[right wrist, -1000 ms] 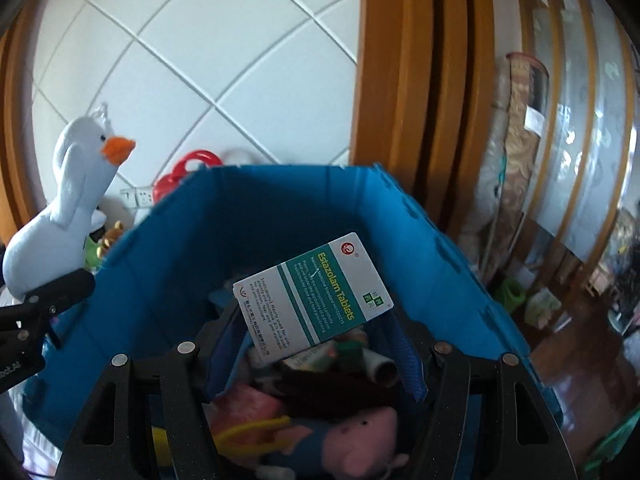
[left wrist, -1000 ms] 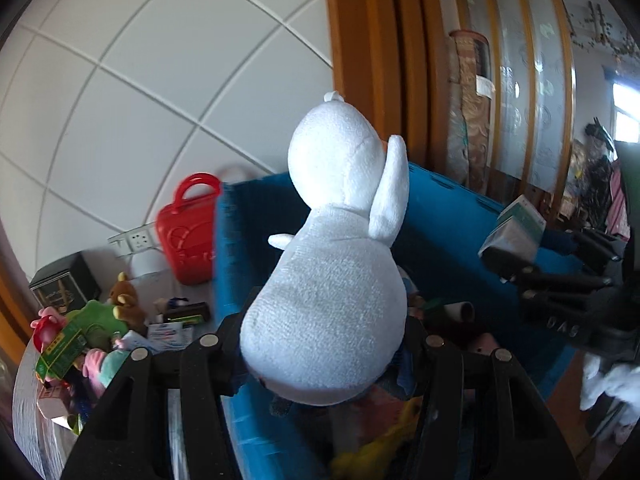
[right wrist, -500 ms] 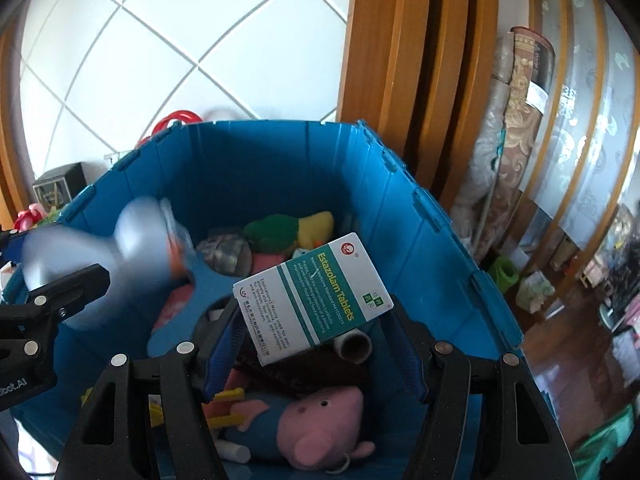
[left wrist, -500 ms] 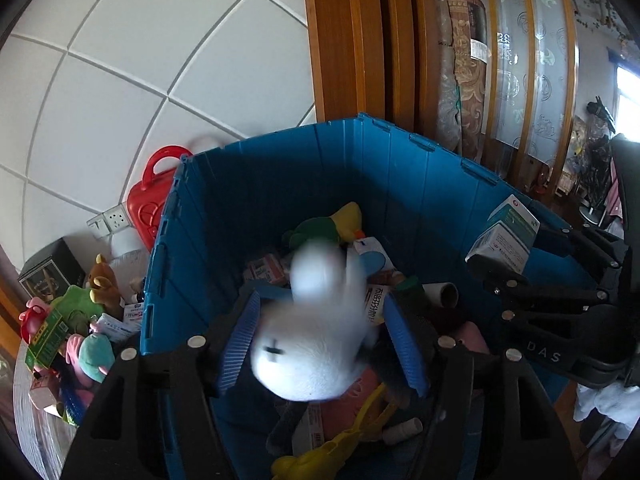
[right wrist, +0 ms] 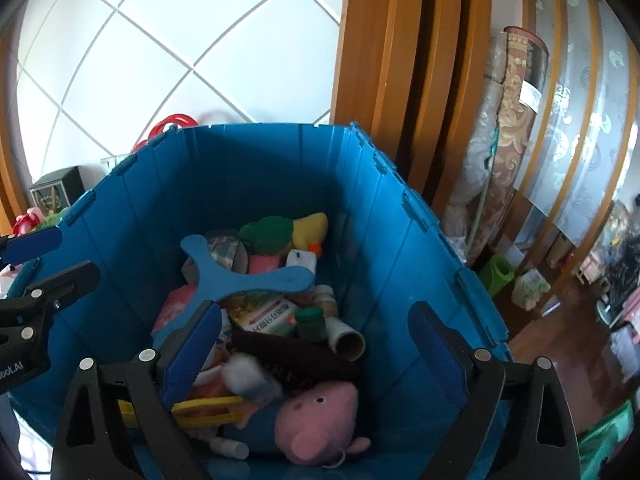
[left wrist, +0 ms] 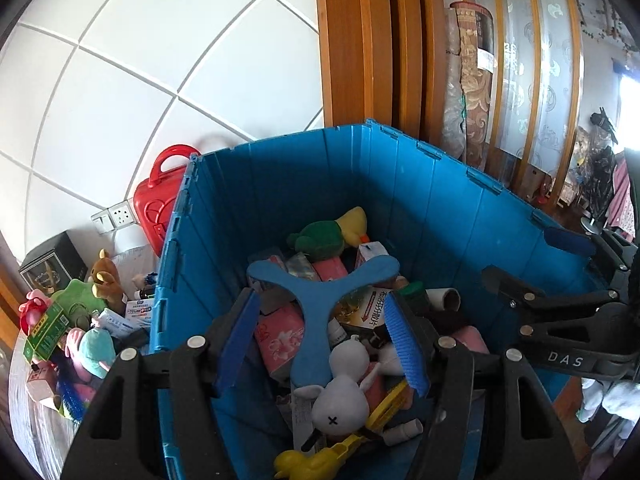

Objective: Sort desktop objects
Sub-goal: 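Open left tool dropping the rabbit while right tool releases the Estazolam box, then withdraw both open tools from the crate back toward the toy pile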

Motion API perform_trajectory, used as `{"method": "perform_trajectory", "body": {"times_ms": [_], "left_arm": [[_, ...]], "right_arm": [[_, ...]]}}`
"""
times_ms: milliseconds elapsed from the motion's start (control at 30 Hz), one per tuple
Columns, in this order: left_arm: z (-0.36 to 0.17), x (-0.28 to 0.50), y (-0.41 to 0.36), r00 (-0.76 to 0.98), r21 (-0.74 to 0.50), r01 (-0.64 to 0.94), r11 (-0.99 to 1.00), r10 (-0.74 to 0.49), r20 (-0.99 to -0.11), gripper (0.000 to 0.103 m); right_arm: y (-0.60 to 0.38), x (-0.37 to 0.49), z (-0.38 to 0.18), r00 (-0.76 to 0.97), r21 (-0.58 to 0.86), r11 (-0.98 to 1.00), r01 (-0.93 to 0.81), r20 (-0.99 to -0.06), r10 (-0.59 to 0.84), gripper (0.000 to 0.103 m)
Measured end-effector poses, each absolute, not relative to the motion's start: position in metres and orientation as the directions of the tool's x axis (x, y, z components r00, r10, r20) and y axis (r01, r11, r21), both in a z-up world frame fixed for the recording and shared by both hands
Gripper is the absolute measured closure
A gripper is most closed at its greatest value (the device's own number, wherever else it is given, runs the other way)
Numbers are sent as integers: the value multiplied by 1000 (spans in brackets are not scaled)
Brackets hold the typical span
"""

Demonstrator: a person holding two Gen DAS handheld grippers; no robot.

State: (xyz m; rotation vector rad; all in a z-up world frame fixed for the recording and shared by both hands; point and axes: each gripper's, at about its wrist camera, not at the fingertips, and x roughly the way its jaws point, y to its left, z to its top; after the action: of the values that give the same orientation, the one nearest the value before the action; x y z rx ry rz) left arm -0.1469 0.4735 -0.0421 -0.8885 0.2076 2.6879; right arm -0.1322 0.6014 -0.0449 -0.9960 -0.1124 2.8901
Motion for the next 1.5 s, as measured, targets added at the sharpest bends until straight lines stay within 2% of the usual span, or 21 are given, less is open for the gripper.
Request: {"method": "perform_trajectory", "body": {"times_ms": [300,533,700,967,1200,1367,1500], "left_arm": [[-22,-129,432,-831,51,-257,-965,194,-521,39],[-7,-115,360,-883,8,-146,-989,127,-453,39],[-11,-115,298,-887,-27,-67,-997,72,-456,39],[-38,-126,174,-851,-57,68,-996,-28,-524,39],[-73,-131,53,-796,-61,185,-981,-114,-594,39],[-102,-129,-24,-750,-50,257,-965,-167,-640,39],[-126,-139,-68,-713,-63,279,-958,-163,-681,39]], "right_arm": [[570,-112,-26,-834,-61,-998,7,-552,28,6],[519,-101,-4,-875,-40,-991,128,-475,-94,2],[473,-103,10,-885,-28,-980,199,-435,-168,1],[367,-105,26,-879,-42,-950,309,-396,-268,1],[274,-120,15,-833,-35,-923,384,-443,-330,1],[219,-145,-14,-789,-8,-917,400,-513,-339,1],[189,-169,-45,-744,28,-922,386,-582,-329,1]]}}
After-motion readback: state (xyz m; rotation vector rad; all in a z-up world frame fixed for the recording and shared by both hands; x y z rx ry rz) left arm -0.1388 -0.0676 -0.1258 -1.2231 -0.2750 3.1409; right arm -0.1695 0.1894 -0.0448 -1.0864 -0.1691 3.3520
